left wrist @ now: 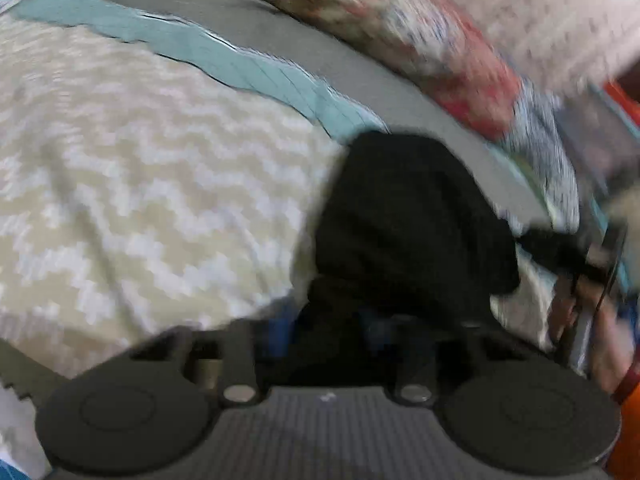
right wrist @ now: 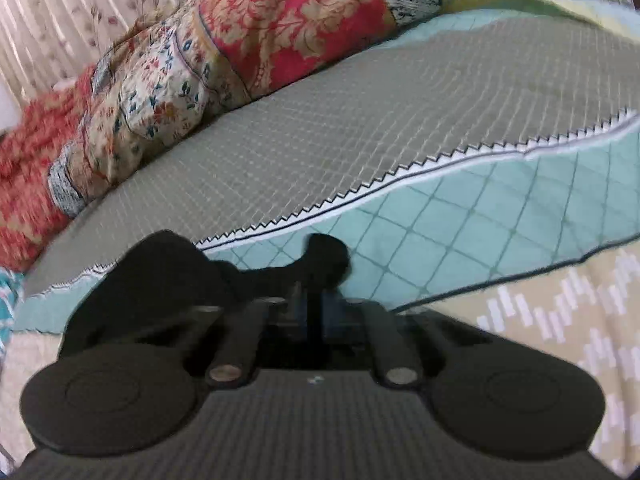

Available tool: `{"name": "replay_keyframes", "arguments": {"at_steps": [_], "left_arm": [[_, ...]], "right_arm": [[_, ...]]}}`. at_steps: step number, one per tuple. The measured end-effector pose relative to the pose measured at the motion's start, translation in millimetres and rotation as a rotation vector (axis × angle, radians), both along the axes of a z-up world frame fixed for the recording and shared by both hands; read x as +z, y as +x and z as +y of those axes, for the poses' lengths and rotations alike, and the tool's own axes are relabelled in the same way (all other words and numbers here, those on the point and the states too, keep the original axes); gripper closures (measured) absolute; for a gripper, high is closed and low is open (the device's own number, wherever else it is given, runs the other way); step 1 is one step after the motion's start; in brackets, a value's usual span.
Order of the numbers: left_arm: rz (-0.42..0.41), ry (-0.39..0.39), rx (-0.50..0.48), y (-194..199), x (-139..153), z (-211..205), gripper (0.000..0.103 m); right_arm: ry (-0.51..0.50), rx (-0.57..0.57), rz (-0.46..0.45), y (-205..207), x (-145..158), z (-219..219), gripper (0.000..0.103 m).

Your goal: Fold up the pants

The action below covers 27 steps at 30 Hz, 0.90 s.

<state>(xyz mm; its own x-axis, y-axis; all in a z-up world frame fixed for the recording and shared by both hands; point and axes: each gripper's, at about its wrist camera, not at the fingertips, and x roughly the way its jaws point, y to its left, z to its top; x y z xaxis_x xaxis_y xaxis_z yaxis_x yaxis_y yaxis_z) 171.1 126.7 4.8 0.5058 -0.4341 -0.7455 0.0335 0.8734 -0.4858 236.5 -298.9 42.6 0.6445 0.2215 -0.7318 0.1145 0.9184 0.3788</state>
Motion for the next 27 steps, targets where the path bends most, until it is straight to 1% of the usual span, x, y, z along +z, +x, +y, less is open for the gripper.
{"name": "replay_keyframes", "arguments": {"at_steps": [1,2,4,6,7,9,10,11,13,15,16,17,18,20,22,24,25,26,27], "left_arm": [[-0.016,0.021,-0.011,-4.1,5.5,-4.6,0.082],[-0.033,0.024,-0.026,-8.8,11.9,-7.4,0.086],[-0.066,-0.029,-0.038,-23.4,29.4,-4.1,0.086],[-0.107,-0.092,-0.058,-39.7,48.8,0.4,0.087],[-0.125,-0.106,-0.071,-47.4,56.2,0.3,0.087],[-0.162,-0.096,-0.105,-66.1,68.2,-0.2,0.087],[-0.171,-0.081,-0.121,-72.6,71.6,-1.0,0.086],[-0.173,-0.064,-0.144,-80.2,72.7,-2.4,0.085],[-0.171,-0.032,-0.214,-93.1,71.5,-8.9,0.082],[-0.171,0.011,-0.281,-105.9,68.3,-15.8,0.075],[-0.168,0.028,-0.313,-111.8,68.2,-18.6,0.069],[-0.169,0.037,-0.333,-115.3,68.8,-19.2,0.059],[-0.185,0.040,-0.345,-116.1,70.8,-16.9,0.054],[-0.224,0.024,-0.317,-114.3,79.9,-5.4,0.044],[-0.234,-0.042,-0.238,-100.7,87.3,14.5,0.040],[-0.209,-0.087,-0.173,-72.6,84.7,26.7,0.041],[-0.191,-0.079,-0.151,-59.4,81.8,26.7,0.041],[-0.165,-0.059,-0.131,-44.2,76.4,23.2,0.041],[-0.140,-0.042,-0.136,-28.7,69.8,15.6,0.041]], "right_arm": [[0.023,-0.008,-0.046,-6.3,14.7,-6.8,0.095],[0.069,-0.032,-0.116,-14.4,36.4,-20.7,0.095],[0.139,-0.101,-0.237,-35.5,79.2,-56.0,0.095],[0.142,-0.186,-0.370,-66.0,115.7,-94.5,0.095],[0.133,-0.227,-0.423,-82.7,129.2,-113.6,0.095],[0.103,-0.320,-0.476,-127.9,147.2,-155.7,0.095],[0.072,-0.369,-0.473,-148.8,148.3,-172.4,0.095],[0.028,-0.425,-0.440,-171.1,145.2,-189.5,0.095],[-0.023,-0.518,-0.338,-206.0,128.1,-217.0,0.091],[-0.064,-0.638,-0.204,-242.3,101.3,-241.7,0.089],[-0.093,-0.708,-0.126,-260.5,88.2,-253.6,0.077],[-0.109,-0.765,-0.076,-275.0,78.4,-260.6,0.067],[-0.104,-0.832,-0.045,-292.4,70.3,-268.4,0.054],[-0.061,-0.899,-0.051,-317.1,64.3,-275.9,0.054],[-0.056,-0.900,-0.070,-329.2,68.3,-276.4,0.054],[-0.070,-0.869,-0.093,-322.0,73.5,-260.7,0.054],[-0.067,-0.838,-0.108,-317.7,77.2,-254.3,0.054],[-0.062,-0.813,-0.121,-317.5,72.8,-241.1,0.054],[-0.053,-0.771,-0.133,-310.3,72.6,-230.6,0.054]]}}
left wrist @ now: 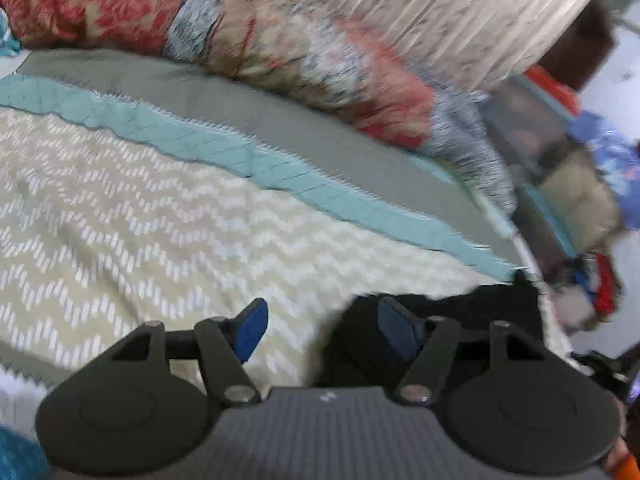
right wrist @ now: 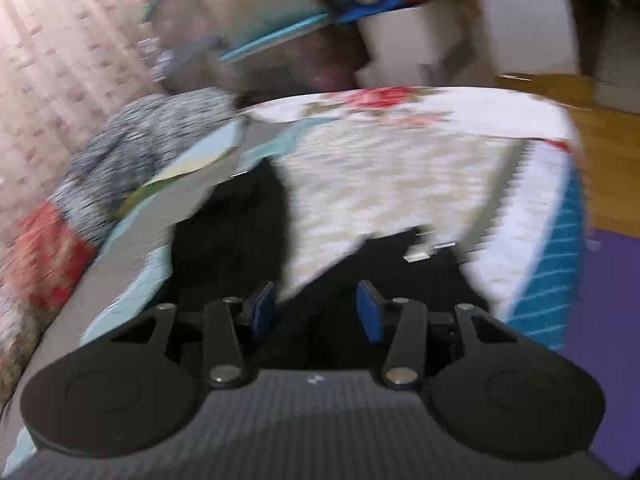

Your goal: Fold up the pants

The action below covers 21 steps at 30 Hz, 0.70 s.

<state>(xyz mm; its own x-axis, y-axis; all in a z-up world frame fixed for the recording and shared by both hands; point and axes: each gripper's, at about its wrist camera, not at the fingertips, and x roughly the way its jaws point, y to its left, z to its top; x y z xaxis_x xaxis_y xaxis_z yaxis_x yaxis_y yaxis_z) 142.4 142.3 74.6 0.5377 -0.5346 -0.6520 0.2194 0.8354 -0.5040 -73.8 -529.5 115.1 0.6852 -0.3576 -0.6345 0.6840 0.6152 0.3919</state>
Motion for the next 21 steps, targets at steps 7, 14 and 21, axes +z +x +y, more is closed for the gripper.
{"name": "replay_keyframes", "arguments": {"at_steps": [7,14,21], "left_arm": [[0.093,0.031,-0.250,26.4,-40.0,-94.8,0.038],[-0.242,0.308,-0.002,9.3,27.5,-80.5,0.093],[-0.292,0.657,0.203,37.1,28.2,-60.4,0.013]], "right_arm": [[0.016,0.274,-0.035,39.4,-5.1,83.8,0.053],[0.050,0.380,-0.015,63.4,-18.1,120.1,0.053],[0.067,0.395,-0.003,62.2,-17.3,126.2,0.053]]}}
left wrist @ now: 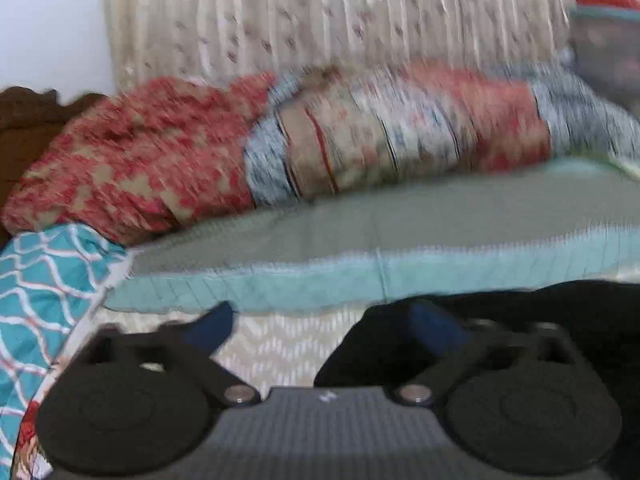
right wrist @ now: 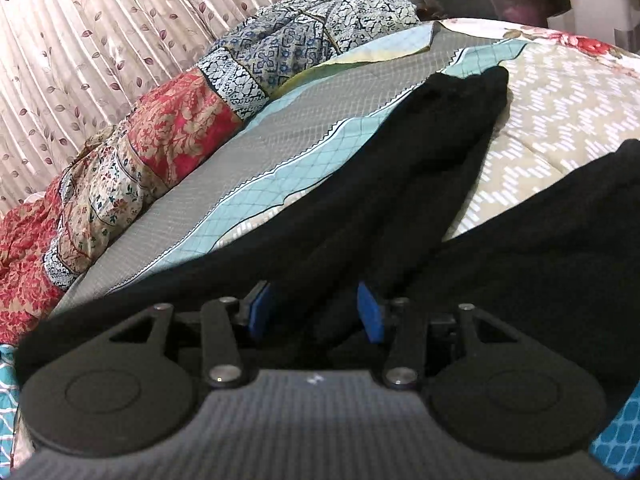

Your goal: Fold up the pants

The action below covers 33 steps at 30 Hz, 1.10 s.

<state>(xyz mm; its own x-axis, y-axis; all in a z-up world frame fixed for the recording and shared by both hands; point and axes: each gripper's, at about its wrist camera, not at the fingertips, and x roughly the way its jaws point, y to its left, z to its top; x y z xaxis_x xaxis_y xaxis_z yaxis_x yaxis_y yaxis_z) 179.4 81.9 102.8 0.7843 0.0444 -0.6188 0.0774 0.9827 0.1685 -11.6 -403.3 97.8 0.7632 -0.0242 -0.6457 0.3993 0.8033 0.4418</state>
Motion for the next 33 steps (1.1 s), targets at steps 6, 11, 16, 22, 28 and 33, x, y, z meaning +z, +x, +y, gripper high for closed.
{"name": "replay_keyframes", "arguments": {"at_steps": [6,11,16,22,28,33], "left_arm": [[0.162,-0.157,0.087,21.0,-32.0,38.5,0.003],[0.206,-0.035,0.025,43.3,-58.0,26.2,0.000],[0.277,-0.016,-0.091,69.3,-79.6,4.5,0.000],[0.281,0.041,-0.131,87.2,-96.1,-20.6,0.024],[0.211,0.194,-0.226,76.3,-92.8,-56.7,0.094],[0.058,0.030,-0.101,79.8,-44.8,-26.7,0.094]], "right_arm": [[-0.046,-0.033,0.006,-13.2,7.8,-14.6,0.053],[-0.133,-0.078,-0.020,4.6,27.0,-56.9,0.053],[-0.221,-0.058,-0.009,77.1,42.7,-102.1,0.038],[-0.148,-0.130,0.182,178.3,-4.5,-144.7,0.032],[-0.188,-0.257,0.282,217.0,-56.3,-149.7,0.093],[-0.098,-0.328,-0.010,211.6,6.6,-175.7,0.092]]}}
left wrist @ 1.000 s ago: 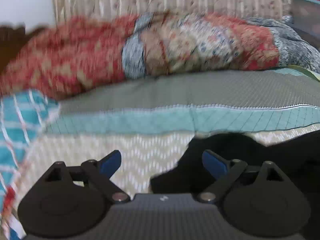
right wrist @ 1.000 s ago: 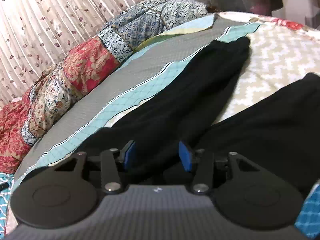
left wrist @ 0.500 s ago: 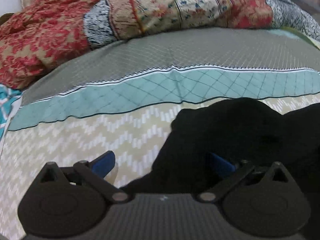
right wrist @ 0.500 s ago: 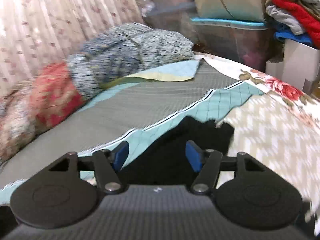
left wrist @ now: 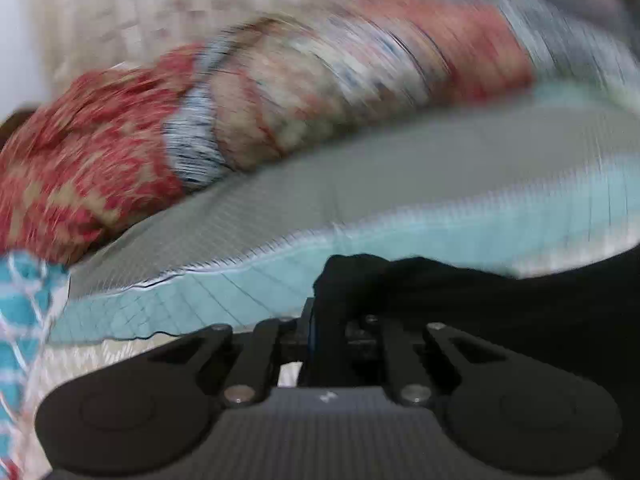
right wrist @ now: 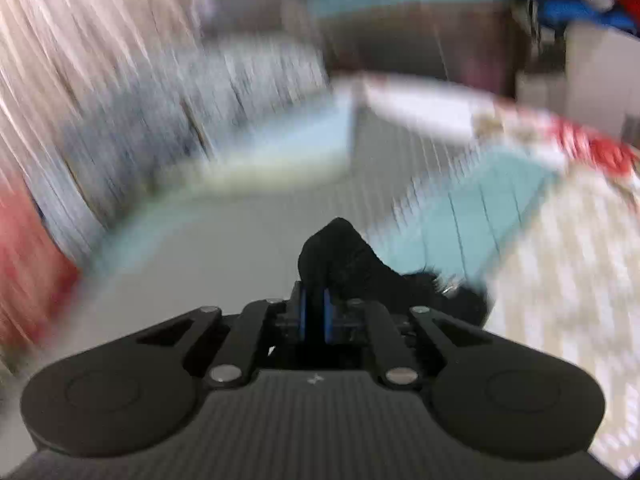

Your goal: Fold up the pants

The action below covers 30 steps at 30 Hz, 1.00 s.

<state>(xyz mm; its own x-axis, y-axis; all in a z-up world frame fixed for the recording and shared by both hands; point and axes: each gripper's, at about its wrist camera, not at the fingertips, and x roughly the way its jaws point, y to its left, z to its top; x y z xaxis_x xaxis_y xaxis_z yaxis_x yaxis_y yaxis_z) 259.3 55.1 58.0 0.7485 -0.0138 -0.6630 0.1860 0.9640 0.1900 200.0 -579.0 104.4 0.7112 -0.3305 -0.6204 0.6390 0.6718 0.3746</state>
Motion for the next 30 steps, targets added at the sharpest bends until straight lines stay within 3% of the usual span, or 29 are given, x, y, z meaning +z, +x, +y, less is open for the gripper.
{"name": "replay_keyframes", "arguments": {"at_steps": [2,6,9,13,16,22,25,27,28,29,30], "left_arm": [[-0.033,-0.039,0.026,-1.3,5.0,5.3,0.094],[-0.024,0.019,0.013,-4.8,-12.2,-6.2,0.094],[-0.016,-0.022,0.012,-17.4,-9.2,-5.3,0.094],[-0.052,-0.051,-0.009,-41.8,13.4,4.4,0.094],[-0.098,-0.090,-0.040,-74.3,40.8,15.0,0.094],[-0.178,-0.148,-0.091,-173.7,70.0,45.8,0.094],[-0.162,-0.132,-0.117,-222.4,58.9,59.8,0.093],[-0.095,-0.145,-0.139,-247.0,44.2,66.3,0.088],[-0.060,-0.126,-0.150,-257.3,34.7,66.5,0.084],[-0.031,-0.103,-0.147,-265.0,25.6,66.9,0.069],[0.008,-0.092,-0.141,-271.3,15.7,67.7,0.058]], "right_arm": [[-0.002,-0.002,-0.125,-11.7,20.0,-6.9,0.092],[0.088,0.010,-0.124,-24.0,20.0,-15.4,0.092],[0.142,0.000,-0.115,-39.3,14.1,-10.3,0.092],[0.168,-0.012,-0.101,-57.5,18.6,-13.6,0.092],[0.191,0.015,-0.150,-79.4,36.7,-20.0,0.092],[0.166,0.112,-0.320,-196.4,77.2,-12.8,0.092],[0.157,0.079,-0.317,-275.9,67.1,-13.1,0.092],[0.193,0.027,-0.276,-323.9,40.9,-17.1,0.091],[0.228,-0.005,-0.235,-341.0,24.5,-19.7,0.087],[0.276,-0.070,-0.173,-358.9,3.9,-23.5,0.086],[0.326,-0.125,-0.135,-373.4,-13.9,-29.2,0.070]]}}
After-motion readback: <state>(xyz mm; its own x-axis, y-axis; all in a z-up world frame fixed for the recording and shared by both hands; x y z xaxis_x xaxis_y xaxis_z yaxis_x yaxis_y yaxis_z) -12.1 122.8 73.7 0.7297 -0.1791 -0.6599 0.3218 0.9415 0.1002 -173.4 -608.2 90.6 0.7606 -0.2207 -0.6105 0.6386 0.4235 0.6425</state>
